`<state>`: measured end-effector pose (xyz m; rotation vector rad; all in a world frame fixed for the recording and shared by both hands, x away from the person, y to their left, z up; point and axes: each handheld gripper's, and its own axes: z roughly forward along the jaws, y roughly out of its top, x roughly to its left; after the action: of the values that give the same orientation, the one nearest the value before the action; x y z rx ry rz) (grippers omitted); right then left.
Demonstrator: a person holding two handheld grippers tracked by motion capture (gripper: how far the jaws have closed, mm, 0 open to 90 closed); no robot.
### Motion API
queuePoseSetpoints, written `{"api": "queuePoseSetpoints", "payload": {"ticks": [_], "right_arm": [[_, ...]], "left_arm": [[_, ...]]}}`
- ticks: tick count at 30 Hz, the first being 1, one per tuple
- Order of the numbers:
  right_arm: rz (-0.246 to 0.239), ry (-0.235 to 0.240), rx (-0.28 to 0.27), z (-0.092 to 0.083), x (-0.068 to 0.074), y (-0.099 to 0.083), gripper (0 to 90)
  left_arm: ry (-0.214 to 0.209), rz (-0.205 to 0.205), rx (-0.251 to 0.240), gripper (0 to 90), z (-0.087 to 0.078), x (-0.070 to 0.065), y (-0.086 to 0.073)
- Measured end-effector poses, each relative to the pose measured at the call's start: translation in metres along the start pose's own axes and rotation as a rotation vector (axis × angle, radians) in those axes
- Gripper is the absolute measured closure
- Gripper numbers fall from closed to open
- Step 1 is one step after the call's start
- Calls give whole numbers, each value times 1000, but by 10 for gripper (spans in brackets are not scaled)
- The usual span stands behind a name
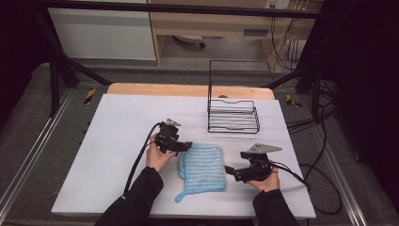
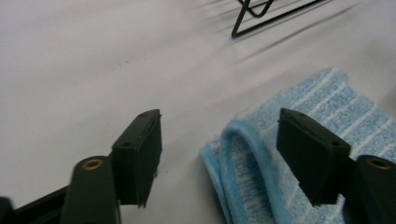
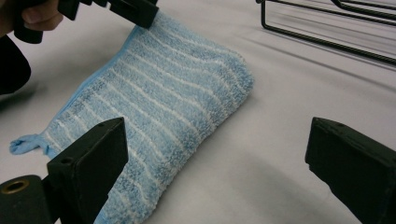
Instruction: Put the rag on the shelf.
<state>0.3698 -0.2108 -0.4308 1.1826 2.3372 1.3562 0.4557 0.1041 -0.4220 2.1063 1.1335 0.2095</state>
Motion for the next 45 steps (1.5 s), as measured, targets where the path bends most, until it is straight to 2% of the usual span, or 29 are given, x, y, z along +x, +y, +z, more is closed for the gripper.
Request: {"api": "queuePoseSetpoints", "payload": {"ticks": [4, 11, 15, 22, 29, 32, 35, 37, 41, 45], "right_arm": [[4, -1, 8, 1, 0, 0, 65], [4, -1, 10, 2, -1, 0, 65], [10, -1, 3, 4, -3, 3, 67], [23, -9, -21, 9, -10, 14, 86], [46, -5, -43, 28, -15, 32, 172], [51, -15, -23, 40, -17, 38, 223], [59, -14, -18, 52, -18, 39, 304], [65, -29, -4, 58, -20, 39, 361], [71, -47, 43, 68, -24, 37, 452], [77, -39, 68, 73, -25, 35, 537]], "left_arm": [[-1, 3, 40, 423, 8, 0, -6], [-34, -29, 54, 529, 10, 4, -13], [-48, -28, 59, 599, 12, 3, -14], [-45, -25, 64, 632, 12, 2, -14], [-54, -35, 51, 703, 12, 2, -17], [-59, -42, 41, 717, 12, 3, -19], [-48, -34, 38, 723, 13, 1, -19], [-43, -29, 36, 724, 13, 1, -19], [-48, -35, 33, 724, 13, 1, -20], [-48, -26, 36, 724, 13, 2, -20]]}}
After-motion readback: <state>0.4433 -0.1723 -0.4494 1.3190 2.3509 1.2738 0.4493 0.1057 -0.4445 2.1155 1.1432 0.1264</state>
